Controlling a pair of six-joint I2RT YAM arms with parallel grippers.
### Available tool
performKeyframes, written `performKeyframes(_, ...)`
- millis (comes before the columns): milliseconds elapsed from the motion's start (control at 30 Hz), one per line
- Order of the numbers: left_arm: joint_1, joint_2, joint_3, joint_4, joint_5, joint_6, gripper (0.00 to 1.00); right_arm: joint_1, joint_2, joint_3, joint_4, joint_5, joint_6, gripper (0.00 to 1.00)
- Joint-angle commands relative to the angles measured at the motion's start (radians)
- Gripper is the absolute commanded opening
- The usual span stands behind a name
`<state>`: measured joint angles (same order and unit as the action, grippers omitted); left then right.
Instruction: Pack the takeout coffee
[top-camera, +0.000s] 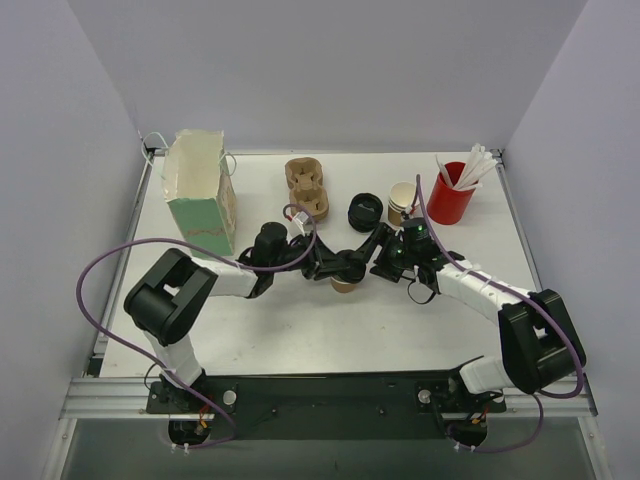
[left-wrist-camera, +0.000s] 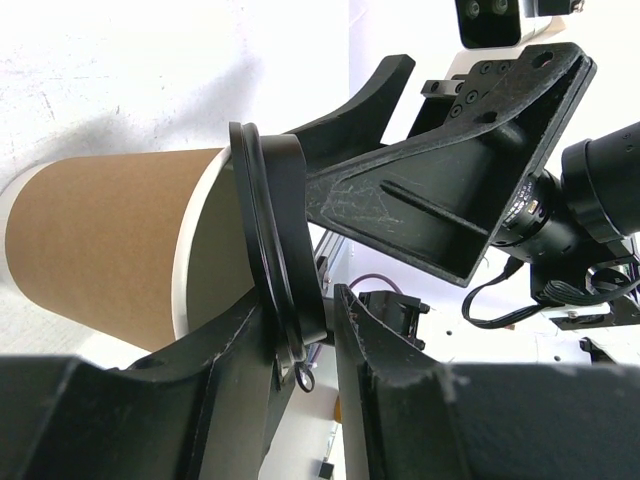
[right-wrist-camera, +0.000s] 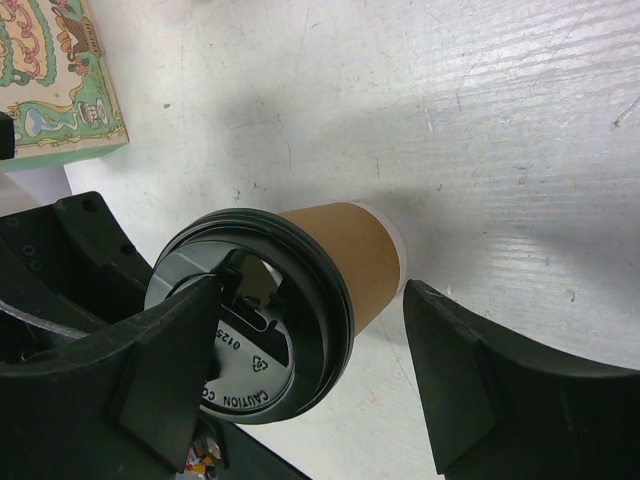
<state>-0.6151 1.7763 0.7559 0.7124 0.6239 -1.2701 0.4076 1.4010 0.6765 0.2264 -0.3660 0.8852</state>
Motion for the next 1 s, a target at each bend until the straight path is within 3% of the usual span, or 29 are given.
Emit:
performKeyframes(0,0.012,-0.052,-0.010,0.015,0.020,0.028,0.39,0.008,0.003,0.035,0.007,0.018,-0.022,0.68)
performKeyframes(967,0.066,-0.090,-0.053,-0.011,0.036,0.055,0.40,0.033,0.001,0.061,-0.029,0.059,-0.052,0.66)
